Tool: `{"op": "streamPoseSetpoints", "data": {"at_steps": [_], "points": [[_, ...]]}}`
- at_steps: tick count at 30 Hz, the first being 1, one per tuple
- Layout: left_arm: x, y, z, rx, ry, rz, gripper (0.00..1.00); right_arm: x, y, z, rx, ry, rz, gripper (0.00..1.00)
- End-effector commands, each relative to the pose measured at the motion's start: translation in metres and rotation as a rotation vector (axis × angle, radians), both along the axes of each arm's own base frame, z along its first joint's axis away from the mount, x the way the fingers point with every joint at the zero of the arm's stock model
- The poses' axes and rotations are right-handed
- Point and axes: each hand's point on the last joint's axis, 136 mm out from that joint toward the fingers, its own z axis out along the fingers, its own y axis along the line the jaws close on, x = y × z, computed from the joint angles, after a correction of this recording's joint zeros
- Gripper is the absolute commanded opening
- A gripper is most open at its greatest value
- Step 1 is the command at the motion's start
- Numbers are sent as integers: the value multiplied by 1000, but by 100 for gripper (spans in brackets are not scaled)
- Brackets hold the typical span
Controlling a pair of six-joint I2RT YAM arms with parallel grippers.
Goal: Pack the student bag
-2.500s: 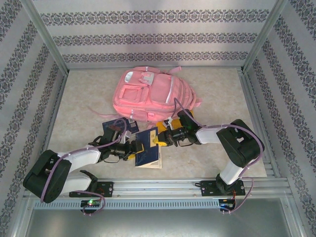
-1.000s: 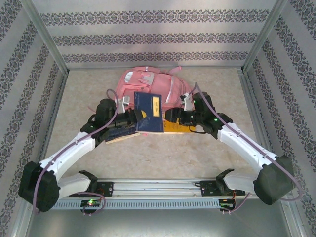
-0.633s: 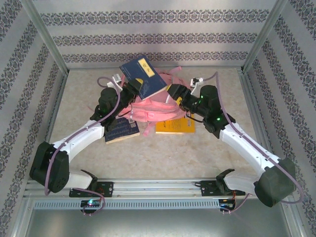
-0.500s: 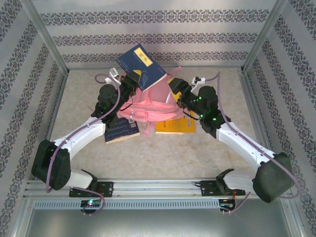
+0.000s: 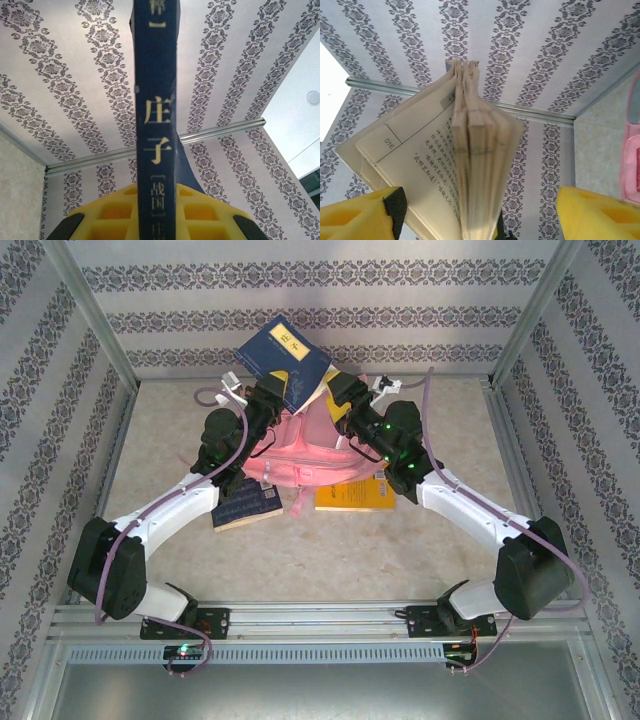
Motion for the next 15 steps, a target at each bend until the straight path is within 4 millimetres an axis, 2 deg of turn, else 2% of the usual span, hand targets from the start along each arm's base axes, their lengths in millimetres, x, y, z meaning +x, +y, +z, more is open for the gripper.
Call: {"op": "streamPoseSetpoints", "data": {"at_steps": [1, 4, 10, 15], "points": [[-11, -1, 31, -67, -83, -14, 0, 1, 4, 20, 47, -48, -5, 78], [-10, -2, 29, -66, -76, -14, 0, 0, 0, 18, 60, -39, -18, 76], [-9, 0, 24, -72, -57, -3, 0, -6, -23, 6, 67, -19, -108, 74], [-7, -4, 24, -69, -56, -17, 0, -9, -16, 9, 57, -34, -67, 79]]}}
